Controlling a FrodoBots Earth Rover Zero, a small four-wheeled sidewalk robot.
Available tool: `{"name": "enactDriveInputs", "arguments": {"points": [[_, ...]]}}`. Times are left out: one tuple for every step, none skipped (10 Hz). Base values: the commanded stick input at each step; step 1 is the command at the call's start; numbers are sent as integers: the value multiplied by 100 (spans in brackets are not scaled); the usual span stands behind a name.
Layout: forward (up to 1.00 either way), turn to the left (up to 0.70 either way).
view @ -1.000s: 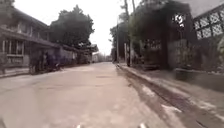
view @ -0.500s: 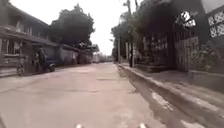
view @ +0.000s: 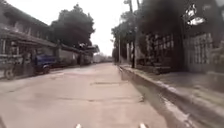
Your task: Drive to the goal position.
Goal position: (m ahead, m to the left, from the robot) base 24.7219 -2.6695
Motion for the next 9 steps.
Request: {"name": "enactDriveInputs", "arguments": {"points": [[85, -34], [85, -34], [85, -34], [85, -34], [85, 0], [85, 0], [85, 0], [85, 0], [85, 0]]}}
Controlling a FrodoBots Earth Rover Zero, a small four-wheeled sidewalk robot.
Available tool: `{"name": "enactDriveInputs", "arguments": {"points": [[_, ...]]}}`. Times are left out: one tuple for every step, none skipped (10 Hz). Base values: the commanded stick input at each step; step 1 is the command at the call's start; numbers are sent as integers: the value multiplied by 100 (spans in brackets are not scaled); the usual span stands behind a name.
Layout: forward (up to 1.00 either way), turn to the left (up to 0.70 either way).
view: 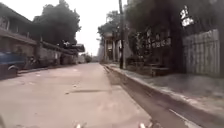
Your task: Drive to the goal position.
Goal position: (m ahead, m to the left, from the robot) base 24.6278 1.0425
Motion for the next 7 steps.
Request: {"name": "enactDriveInputs", "arguments": {"points": [[85, 0], [85, 0], [85, 0], [85, 0], [85, 0], [85, 0], [85, 24]]}}
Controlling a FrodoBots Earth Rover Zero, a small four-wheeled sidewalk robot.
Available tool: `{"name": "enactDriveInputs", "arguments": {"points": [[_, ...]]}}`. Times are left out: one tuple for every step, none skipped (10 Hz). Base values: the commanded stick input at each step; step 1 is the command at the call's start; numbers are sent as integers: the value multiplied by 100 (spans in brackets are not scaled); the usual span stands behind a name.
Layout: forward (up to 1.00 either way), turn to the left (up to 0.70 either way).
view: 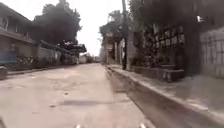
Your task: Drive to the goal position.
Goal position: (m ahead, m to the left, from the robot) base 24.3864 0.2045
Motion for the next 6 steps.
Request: {"name": "enactDriveInputs", "arguments": {"points": [[85, 34], [85, 19], [85, 0], [85, 0], [85, 0], [85, 0]]}}
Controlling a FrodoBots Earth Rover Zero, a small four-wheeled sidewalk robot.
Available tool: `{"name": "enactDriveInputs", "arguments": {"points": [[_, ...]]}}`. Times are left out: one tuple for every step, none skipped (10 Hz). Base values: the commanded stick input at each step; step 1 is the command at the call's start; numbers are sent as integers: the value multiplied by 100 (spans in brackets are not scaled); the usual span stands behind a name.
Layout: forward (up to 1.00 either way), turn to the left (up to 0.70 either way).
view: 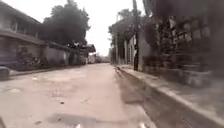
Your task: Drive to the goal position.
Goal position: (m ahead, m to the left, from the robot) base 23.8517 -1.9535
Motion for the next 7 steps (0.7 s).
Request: {"name": "enactDriveInputs", "arguments": {"points": [[85, 0], [85, 0], [85, 0], [85, 0], [85, 0], [85, 0], [85, 0]]}}
